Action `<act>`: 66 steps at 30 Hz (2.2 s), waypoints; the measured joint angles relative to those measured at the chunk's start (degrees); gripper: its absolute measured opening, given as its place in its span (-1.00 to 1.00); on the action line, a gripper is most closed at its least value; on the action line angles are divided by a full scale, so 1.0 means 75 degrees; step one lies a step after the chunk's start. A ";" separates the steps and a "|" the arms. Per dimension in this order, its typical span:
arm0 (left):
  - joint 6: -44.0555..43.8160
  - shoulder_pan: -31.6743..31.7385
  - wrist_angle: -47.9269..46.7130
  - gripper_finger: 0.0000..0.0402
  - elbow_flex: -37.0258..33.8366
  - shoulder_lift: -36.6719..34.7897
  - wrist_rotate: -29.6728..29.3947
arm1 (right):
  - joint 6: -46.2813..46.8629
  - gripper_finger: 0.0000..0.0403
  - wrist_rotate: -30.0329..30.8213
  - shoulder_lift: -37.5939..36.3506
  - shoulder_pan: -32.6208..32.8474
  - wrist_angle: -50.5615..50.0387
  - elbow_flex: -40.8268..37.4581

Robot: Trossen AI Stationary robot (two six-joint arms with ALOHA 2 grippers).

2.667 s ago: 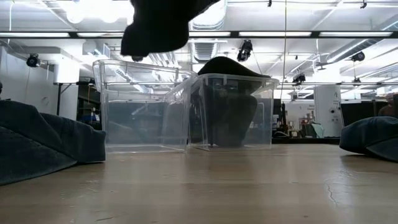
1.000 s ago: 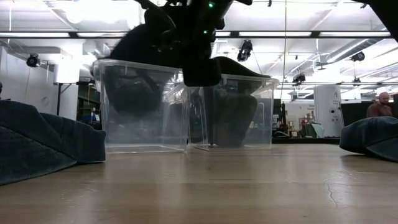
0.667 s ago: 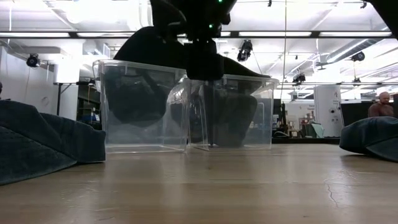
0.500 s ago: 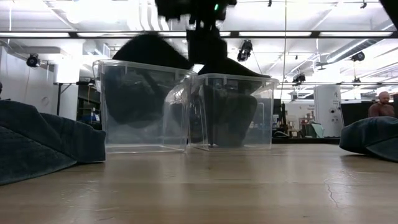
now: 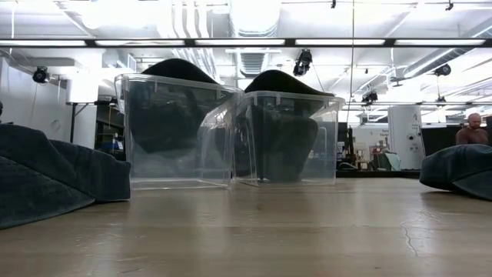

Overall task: Pick & Place hat
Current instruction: Put the middle dark blue cap into the left transparent bin

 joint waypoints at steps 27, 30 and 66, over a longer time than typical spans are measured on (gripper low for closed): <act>-0.0007 0.0000 -0.0042 -0.17 0.0000 0.0047 0.0041 | -0.2807 -0.33 -0.5143 0.0221 -0.1684 0.4936 -0.1730; 0.0047 0.0000 -0.0050 -0.17 0.0000 0.0047 0.0041 | -0.2831 -0.33 -0.5345 0.0227 -0.1743 0.4923 -0.1748; 0.0399 0.0000 -0.0252 -0.17 0.0000 0.0114 0.0041 | -0.3486 -0.95 -0.2001 0.0834 -0.1927 0.5113 -0.1195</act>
